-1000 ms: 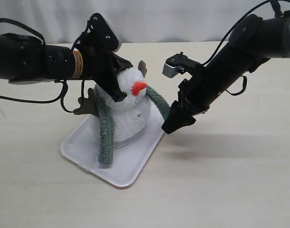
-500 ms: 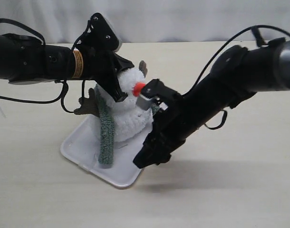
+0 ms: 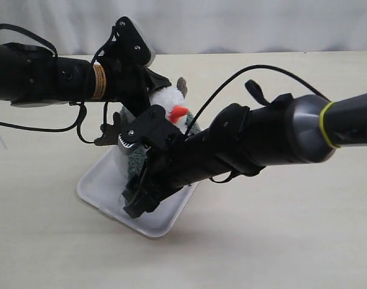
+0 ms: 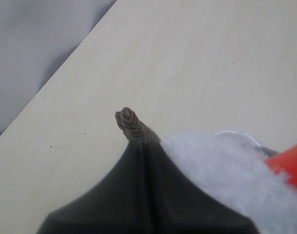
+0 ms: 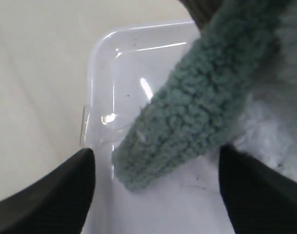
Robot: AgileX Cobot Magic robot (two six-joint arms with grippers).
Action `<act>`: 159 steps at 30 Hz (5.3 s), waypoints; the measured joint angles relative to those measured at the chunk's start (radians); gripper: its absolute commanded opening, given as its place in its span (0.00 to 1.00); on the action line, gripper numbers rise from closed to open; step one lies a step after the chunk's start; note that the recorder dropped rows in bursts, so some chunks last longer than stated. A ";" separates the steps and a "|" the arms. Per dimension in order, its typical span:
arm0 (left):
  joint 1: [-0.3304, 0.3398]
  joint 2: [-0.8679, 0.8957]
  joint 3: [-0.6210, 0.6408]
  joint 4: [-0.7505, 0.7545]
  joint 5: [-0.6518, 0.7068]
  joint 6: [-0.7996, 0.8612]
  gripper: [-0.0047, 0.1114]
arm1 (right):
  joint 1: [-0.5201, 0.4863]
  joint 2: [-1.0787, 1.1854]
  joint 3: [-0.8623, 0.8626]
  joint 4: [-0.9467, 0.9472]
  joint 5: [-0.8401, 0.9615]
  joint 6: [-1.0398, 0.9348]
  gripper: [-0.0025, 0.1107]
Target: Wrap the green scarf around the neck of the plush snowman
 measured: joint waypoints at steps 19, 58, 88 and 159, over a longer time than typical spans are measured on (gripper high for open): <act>0.010 0.004 0.000 0.022 0.040 0.023 0.04 | 0.013 0.064 -0.011 0.057 -0.109 0.015 0.06; 0.007 0.004 0.000 0.011 -0.008 0.000 0.04 | 0.006 0.066 -0.011 -2.255 0.267 1.936 0.06; 0.007 0.004 0.000 0.034 -0.008 0.000 0.04 | -0.247 -0.088 -0.009 -1.690 0.252 1.515 0.65; 0.007 0.004 0.000 0.045 -0.008 -0.023 0.04 | -0.173 -0.010 0.037 -0.317 0.112 0.174 0.37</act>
